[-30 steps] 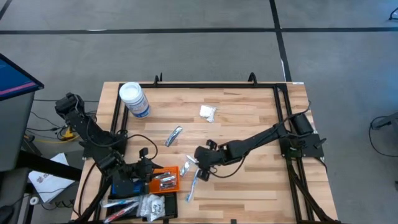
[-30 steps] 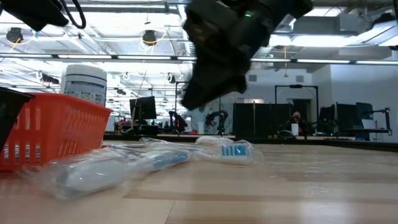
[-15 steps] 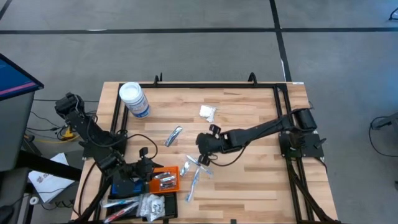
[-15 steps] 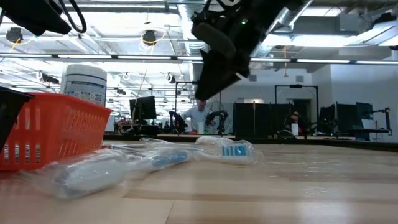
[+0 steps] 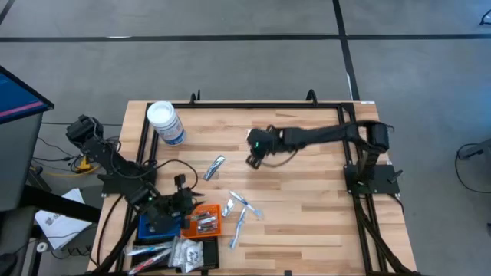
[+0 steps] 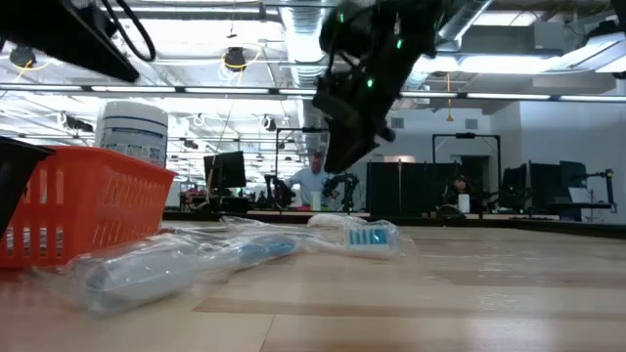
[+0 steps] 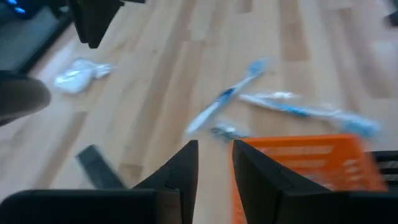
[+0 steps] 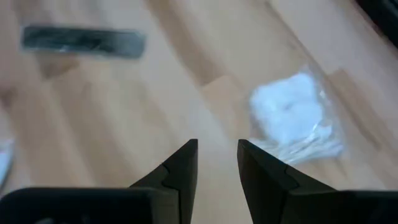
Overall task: Pick & Place Travel size toiletries
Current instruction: Put the cotton pack into the right black basket
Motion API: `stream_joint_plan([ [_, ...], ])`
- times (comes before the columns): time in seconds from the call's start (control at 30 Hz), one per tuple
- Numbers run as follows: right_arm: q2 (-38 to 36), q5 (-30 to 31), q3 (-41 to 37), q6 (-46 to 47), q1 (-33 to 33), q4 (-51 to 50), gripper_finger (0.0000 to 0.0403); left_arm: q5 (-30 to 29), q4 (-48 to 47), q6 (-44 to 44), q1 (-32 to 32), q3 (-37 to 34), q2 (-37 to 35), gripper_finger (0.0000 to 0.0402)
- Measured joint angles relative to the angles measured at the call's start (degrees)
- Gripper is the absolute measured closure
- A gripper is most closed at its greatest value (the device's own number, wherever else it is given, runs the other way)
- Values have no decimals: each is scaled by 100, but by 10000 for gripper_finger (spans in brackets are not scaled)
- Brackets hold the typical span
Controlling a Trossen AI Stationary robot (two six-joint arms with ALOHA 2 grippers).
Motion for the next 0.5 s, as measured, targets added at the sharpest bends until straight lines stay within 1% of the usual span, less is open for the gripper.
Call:
stream_joint_plan([
  [0.1, -65, -432, -330, -115, -655, 341, 296, -94, 11, 98, 292, -196, 0, 309],
  [0.17, -110, -629, -523, -134, -1002, 1011, 296, -68, 14, 80, 502, -336, 0, 309],
  [0.23, -224, -947, -739, -134, -1306, 1302, 296, 123, 14, -2, 671, -440, 0, 309],
  [0.3, -260, -1221, -867, -182, -1472, 1532, 296, 293, 28, -75, 813, -498, 0, 309],
  [0.4, -275, -1436, -892, -571, -1625, 1475, 296, 347, 69, -185, 892, -557, 0, 309],
  [0.5, -249, -1452, -892, -867, -1718, 1258, 296, 365, 171, -261, 877, -614, 0, 309],
])
